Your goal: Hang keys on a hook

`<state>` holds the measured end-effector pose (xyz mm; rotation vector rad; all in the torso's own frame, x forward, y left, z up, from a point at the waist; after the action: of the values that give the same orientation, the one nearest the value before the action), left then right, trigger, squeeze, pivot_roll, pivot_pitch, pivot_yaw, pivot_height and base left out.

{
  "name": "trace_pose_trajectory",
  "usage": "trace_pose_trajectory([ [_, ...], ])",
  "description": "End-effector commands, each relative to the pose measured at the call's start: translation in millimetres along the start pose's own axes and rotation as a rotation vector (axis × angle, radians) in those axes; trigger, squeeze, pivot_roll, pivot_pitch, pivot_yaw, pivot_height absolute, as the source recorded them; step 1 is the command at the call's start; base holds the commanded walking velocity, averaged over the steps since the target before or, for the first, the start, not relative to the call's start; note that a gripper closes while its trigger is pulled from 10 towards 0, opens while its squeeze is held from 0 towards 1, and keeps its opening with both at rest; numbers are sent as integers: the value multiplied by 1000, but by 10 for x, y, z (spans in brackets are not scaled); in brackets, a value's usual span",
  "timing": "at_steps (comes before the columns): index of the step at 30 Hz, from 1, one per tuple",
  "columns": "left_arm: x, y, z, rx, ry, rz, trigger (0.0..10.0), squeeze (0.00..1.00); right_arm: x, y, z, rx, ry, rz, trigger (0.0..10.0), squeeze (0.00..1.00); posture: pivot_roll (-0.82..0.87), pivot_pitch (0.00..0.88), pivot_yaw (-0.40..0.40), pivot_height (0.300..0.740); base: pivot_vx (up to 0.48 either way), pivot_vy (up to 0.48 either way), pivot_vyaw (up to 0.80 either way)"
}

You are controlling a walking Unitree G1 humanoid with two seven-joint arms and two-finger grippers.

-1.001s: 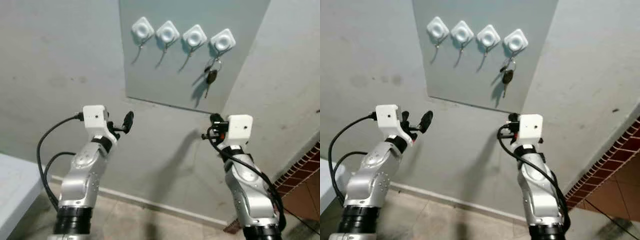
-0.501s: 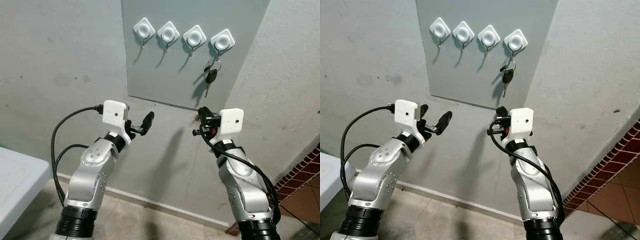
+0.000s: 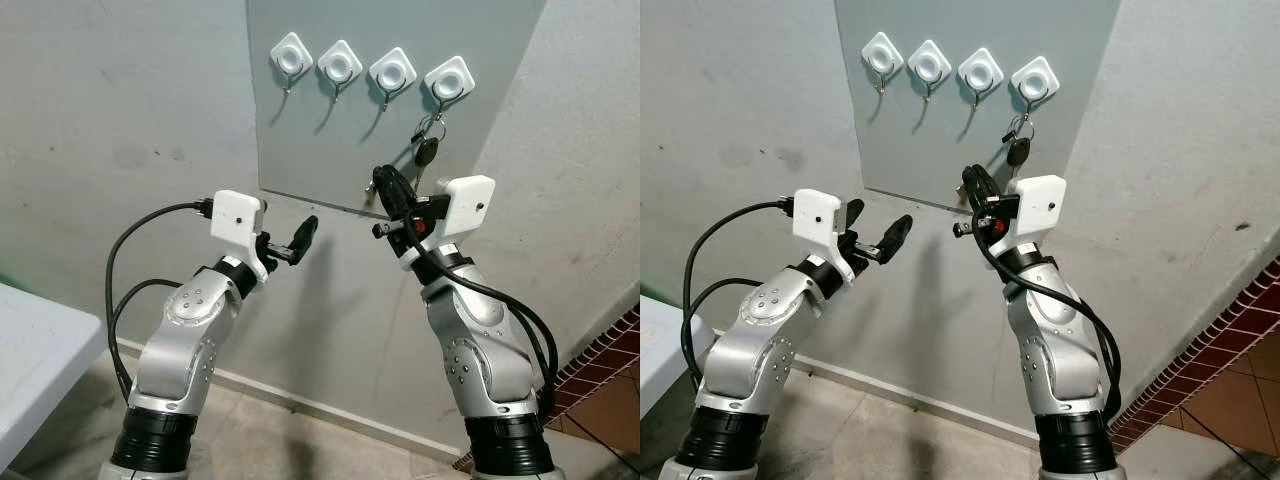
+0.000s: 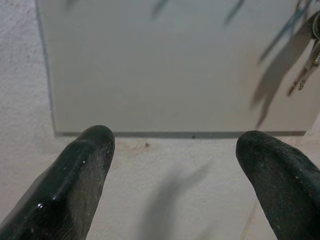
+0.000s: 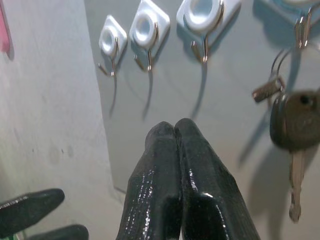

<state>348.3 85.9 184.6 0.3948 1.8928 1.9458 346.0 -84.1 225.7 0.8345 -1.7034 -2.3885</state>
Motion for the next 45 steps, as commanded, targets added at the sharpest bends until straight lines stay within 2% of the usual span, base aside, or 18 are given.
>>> trace_pose_trajectory([
  [1, -32, 138, -44, -21, -17, -35, 10000, 0, -59, 109, 22, -2, 18, -43, 10000, 0, -26, 0, -14, 740, 0, 0, 0],
  [19, -39, 288, -54, -31, -20, -68, 10000, 0, -299, 219, 66, -89, 11, -109, 10000, 0, -18, 0, -15, 740, 0, 0, 0],
  [45, -13, 275, -55, -12, -10, -56, 10000, 0, -543, 390, 9, -164, 8, -179, 10000, 0, -9, 0, -20, 740, 0, 0, 0],
])
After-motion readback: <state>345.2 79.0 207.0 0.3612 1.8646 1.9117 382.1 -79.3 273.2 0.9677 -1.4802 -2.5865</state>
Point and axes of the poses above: a point about 5 cm out from each wrist's last joint towards the gripper, its own x axis pointing back from the gripper into the wrist, its own y axis along the axis of the wrist's last joint, z = x × y, the point moved 4 cm from there along -x, pointing out of the wrist towards the gripper, and after that the axes turned 5 degrees about -x, right-handed, at the moved point
